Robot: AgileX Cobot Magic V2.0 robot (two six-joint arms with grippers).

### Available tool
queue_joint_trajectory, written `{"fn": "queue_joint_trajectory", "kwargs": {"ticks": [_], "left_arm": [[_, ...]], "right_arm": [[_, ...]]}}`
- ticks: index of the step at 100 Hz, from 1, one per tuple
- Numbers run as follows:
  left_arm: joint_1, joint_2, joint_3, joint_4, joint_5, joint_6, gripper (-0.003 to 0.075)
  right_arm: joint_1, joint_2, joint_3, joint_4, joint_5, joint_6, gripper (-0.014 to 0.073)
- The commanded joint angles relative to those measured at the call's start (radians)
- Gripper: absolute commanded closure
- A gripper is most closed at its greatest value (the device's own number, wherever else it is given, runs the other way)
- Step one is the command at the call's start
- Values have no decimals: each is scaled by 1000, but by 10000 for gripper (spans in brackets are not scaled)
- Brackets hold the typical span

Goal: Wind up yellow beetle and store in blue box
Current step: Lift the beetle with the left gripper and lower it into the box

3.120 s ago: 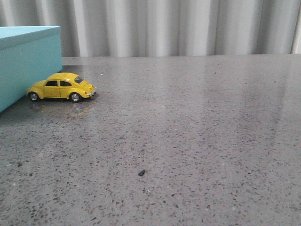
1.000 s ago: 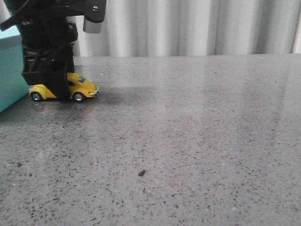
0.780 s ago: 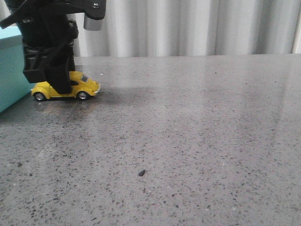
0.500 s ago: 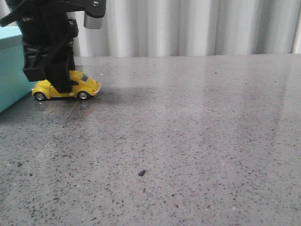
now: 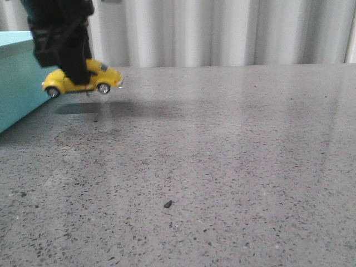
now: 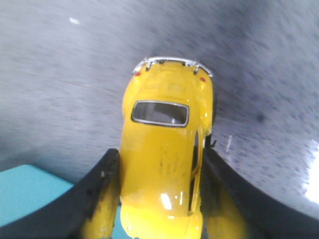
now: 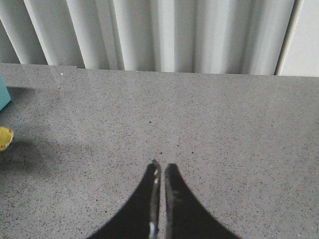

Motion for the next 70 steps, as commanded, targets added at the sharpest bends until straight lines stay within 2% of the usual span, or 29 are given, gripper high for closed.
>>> {"fn": "queue_joint_trajectory", "kwargs": {"ticks": [1,30,45,57,70], "left_arm": [[0,-59,-82,-4,-18,-44,650],[7,-65,-317,-9,149,-92,650],[28,-112,-399,-17,164,-96,650],[85,-160,-405,-17,177,-136,650],[194,-184,-405,-31,261,-150,650]], "right_arm": [[1,1,-23,-5,-84,-9,635],[1,1,-23,-5,-85,-9,635],[1,1,-23,-5,-87,-9,635],[1,1,-23,-5,-98,-9,635],[1,1,-23,-5,-102,-9,635]]}}
